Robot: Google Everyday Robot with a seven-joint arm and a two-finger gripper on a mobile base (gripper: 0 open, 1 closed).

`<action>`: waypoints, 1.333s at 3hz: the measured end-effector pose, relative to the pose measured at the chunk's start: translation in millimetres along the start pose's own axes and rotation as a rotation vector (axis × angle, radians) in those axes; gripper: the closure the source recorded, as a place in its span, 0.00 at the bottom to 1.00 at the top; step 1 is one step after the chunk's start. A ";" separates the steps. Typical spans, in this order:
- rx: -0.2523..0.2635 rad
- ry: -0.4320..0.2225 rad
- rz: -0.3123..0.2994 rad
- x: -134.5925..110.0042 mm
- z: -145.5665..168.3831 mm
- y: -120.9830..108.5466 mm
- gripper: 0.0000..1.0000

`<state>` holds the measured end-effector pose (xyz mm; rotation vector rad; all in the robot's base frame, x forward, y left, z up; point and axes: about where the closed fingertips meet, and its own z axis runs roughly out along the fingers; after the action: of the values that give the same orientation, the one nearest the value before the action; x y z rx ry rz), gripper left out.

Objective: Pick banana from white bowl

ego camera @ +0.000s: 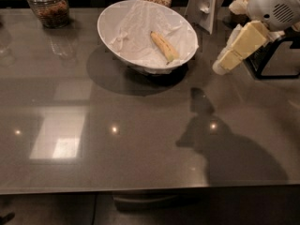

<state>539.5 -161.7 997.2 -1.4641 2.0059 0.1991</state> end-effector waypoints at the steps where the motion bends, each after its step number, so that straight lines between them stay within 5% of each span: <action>1: -0.008 -0.055 0.098 -29.4 31.9 -34.9 0.00; 3: -0.008 -0.063 0.152 -36.2 36.4 -34.0 0.00; 4: 0.045 -0.101 0.164 -43.7 46.5 -41.8 0.00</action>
Offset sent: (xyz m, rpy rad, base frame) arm 0.0376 0.0176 0.0002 0.0652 0.0155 -0.0361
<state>603.4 -120.2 995.7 -1.2381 2.0351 0.2885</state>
